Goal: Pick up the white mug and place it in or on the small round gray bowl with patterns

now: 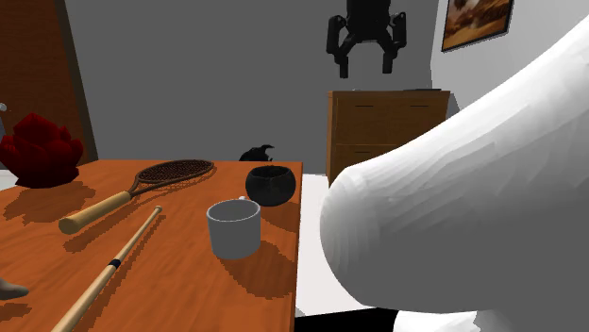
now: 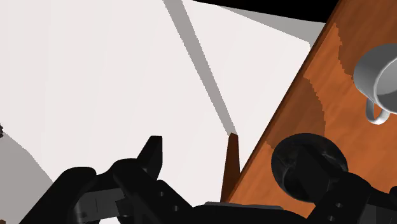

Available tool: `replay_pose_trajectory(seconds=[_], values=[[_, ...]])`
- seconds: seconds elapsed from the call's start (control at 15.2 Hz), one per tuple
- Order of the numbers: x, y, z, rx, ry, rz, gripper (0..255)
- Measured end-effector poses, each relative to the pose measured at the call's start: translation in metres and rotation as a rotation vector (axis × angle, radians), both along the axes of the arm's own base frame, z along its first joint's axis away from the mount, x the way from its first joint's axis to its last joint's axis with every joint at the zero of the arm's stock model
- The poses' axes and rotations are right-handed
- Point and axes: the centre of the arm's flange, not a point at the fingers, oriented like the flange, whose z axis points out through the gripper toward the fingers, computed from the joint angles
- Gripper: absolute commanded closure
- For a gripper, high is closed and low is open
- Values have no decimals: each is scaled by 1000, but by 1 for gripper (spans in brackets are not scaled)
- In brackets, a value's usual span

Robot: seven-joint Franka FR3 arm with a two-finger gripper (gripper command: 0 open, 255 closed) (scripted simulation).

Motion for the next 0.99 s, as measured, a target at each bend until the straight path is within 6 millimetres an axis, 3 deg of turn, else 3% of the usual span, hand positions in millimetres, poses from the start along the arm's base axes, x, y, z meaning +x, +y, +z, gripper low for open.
replay_pose_trajectory(seconds=[0.2, 0.99], values=[[-1, 12, -11, 1, 5, 2, 0], [-1, 131, -105, 16, 51, 22, 0]])
